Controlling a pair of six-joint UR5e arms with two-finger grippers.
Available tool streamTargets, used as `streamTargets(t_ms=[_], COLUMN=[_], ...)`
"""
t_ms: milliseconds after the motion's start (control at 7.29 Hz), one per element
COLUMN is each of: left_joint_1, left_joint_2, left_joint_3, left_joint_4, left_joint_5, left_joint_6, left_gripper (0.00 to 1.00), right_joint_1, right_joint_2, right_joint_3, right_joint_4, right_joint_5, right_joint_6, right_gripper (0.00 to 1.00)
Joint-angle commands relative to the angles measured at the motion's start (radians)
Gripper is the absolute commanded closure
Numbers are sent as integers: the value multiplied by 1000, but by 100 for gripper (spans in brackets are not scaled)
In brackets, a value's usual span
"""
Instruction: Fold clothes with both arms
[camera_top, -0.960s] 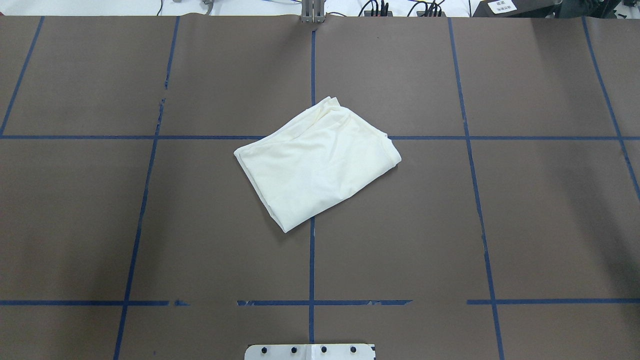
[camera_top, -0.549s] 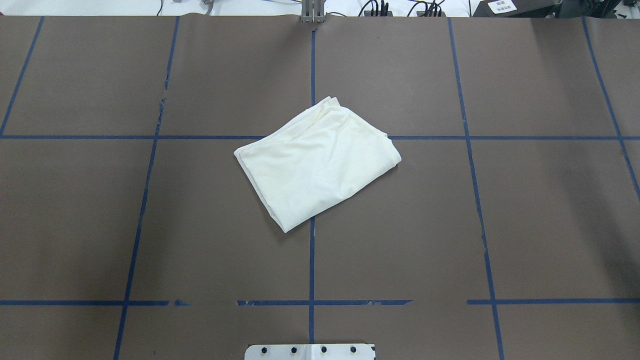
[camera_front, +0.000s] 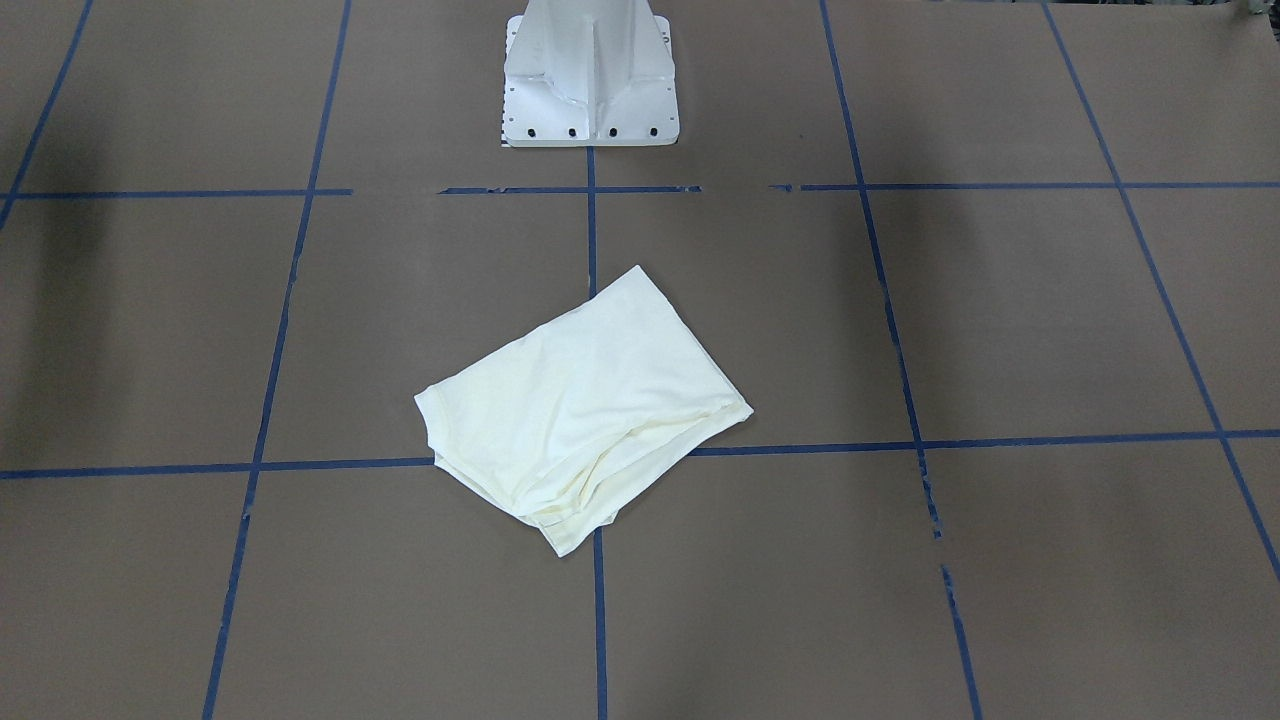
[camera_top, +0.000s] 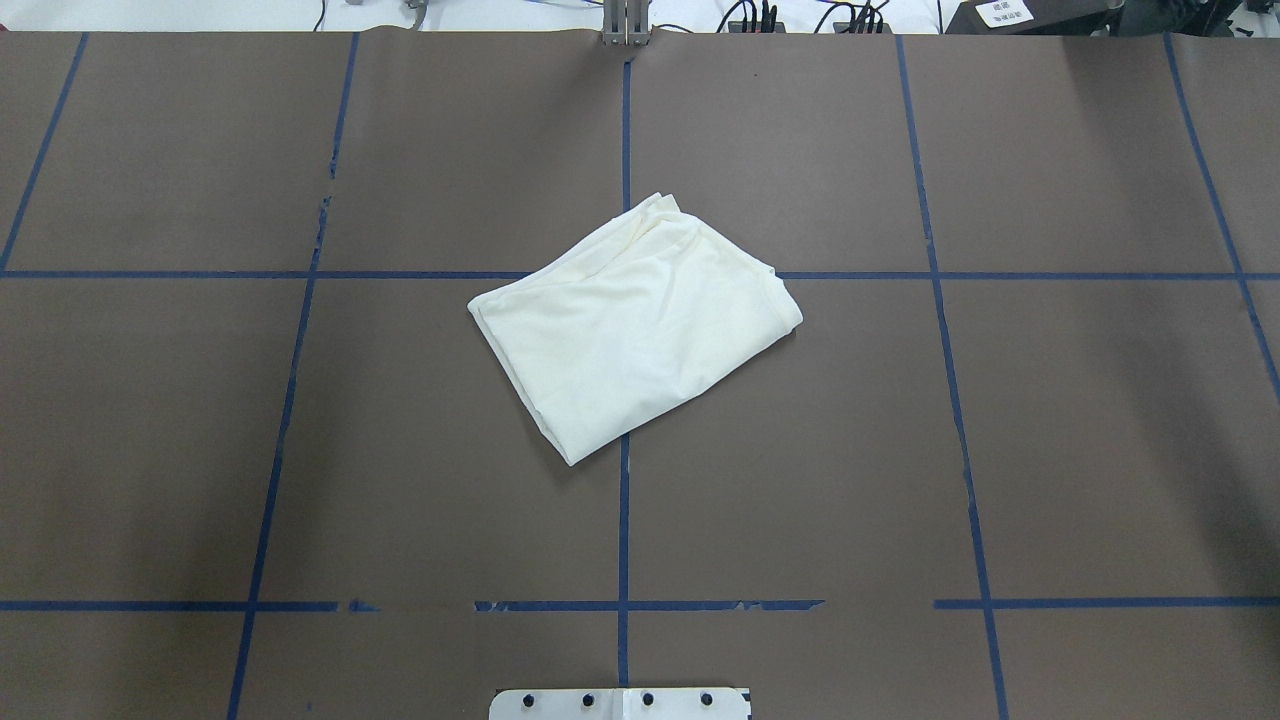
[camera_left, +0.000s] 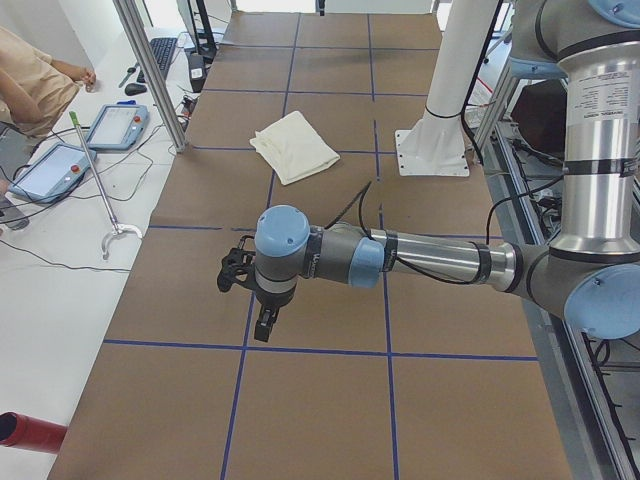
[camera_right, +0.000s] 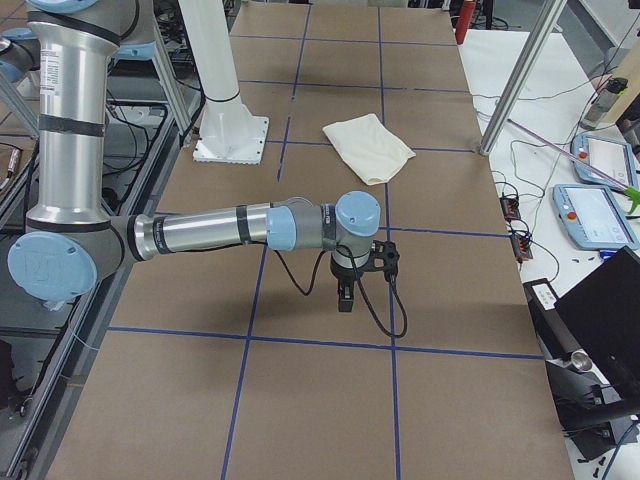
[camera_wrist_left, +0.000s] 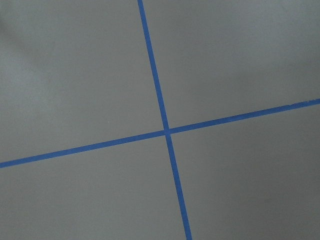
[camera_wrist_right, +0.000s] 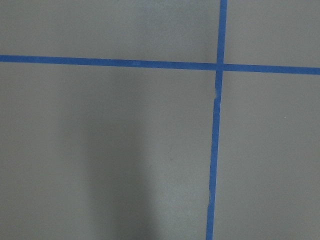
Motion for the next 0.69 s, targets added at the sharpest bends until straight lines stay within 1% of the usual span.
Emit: streamTargets(t_ms=[0,274,549], left_joint_1=[2,3,5], left_joint_2=[-2,-4,-4], left_joint_3=[-8,-5,15], left_joint_4=[-15,-16,-18], left_joint_5=[-4,-4,-4], left_joint_6=[2,-1,2], left_gripper=[0,0,0], right_joint_1=[0,-2,-2], right_joint_2=[1,0,0], right_joint_3=[-30,-68,-74], right_joint_4=[32,99,103], right_joint_5=[-3,-2,0], right_joint_6=[-1,0,0], right_gripper=[0,0,0])
